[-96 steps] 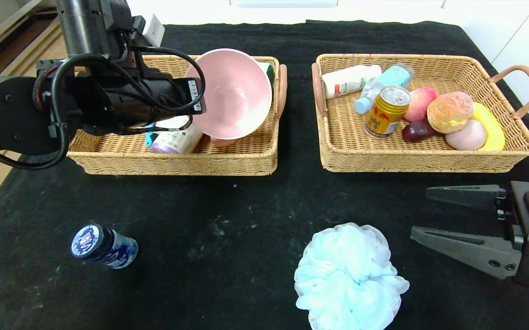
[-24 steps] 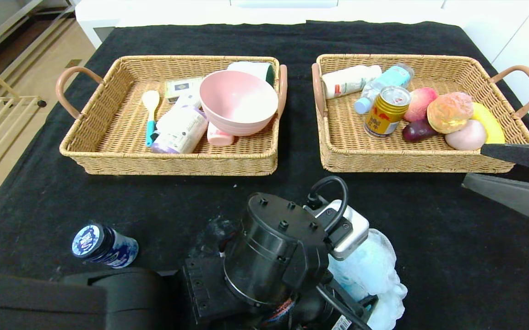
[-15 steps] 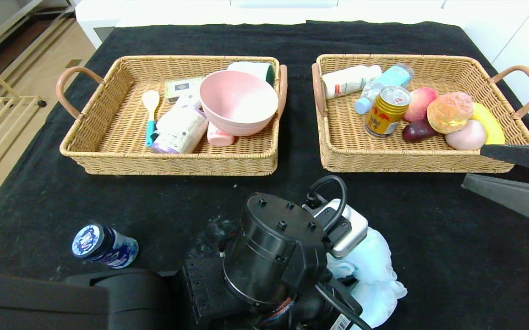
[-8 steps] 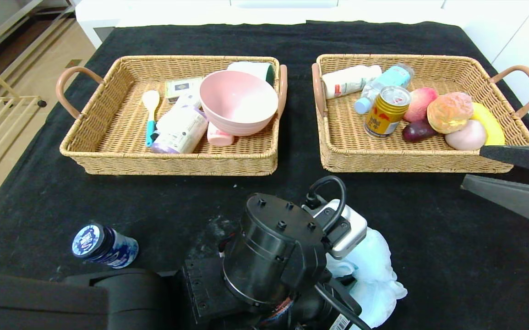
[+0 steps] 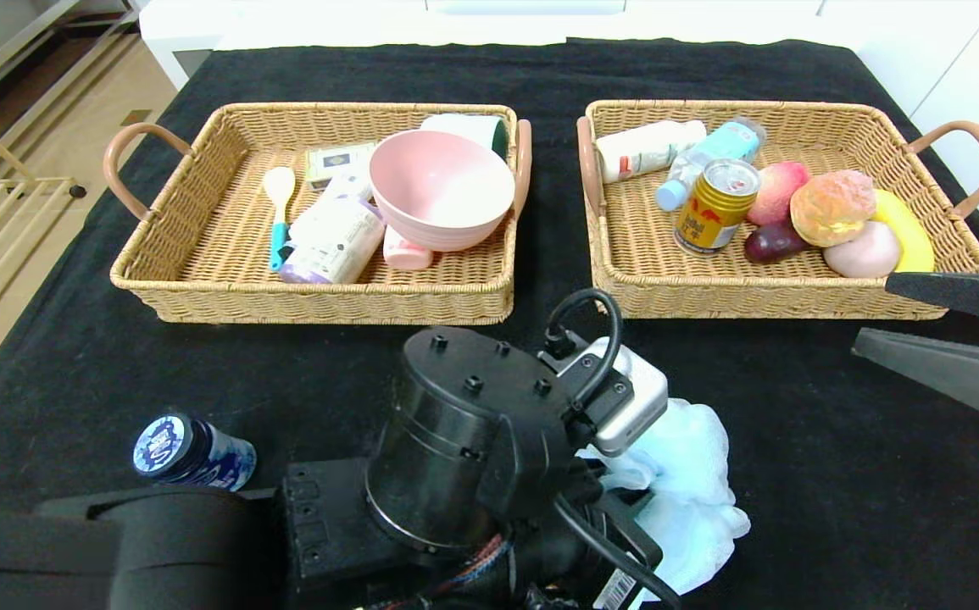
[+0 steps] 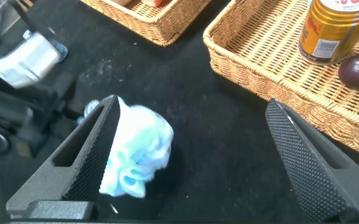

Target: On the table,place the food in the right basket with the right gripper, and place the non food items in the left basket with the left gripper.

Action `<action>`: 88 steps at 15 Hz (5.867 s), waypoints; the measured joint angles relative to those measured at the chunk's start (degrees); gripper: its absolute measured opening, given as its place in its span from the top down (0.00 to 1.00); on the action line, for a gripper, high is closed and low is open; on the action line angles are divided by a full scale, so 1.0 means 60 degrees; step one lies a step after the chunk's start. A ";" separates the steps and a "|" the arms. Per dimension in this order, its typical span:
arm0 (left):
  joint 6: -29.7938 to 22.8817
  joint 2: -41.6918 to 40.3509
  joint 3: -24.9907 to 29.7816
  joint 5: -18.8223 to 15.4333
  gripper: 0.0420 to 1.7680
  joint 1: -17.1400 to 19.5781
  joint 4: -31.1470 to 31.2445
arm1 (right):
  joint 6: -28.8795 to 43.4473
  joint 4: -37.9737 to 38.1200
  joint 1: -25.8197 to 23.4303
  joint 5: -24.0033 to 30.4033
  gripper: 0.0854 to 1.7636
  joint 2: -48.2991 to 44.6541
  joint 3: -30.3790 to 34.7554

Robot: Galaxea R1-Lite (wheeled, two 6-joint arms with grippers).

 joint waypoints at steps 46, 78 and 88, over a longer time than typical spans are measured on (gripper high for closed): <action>-0.0567 -0.1369 -0.3243 -0.1306 0.89 0.9740 0.0065 | -0.0055 -0.0016 0.0278 -0.0030 0.03 0.0171 0.0148; -0.0498 -0.0961 -0.3883 -0.1310 0.07 0.9781 0.1111 | -0.0087 -0.0041 0.0528 -0.0045 0.03 0.0152 0.0272; -0.0457 -0.3261 -0.3111 -0.1477 0.04 0.9033 0.6825 | -0.0118 -0.0041 0.0703 -0.0073 0.03 0.0152 0.0341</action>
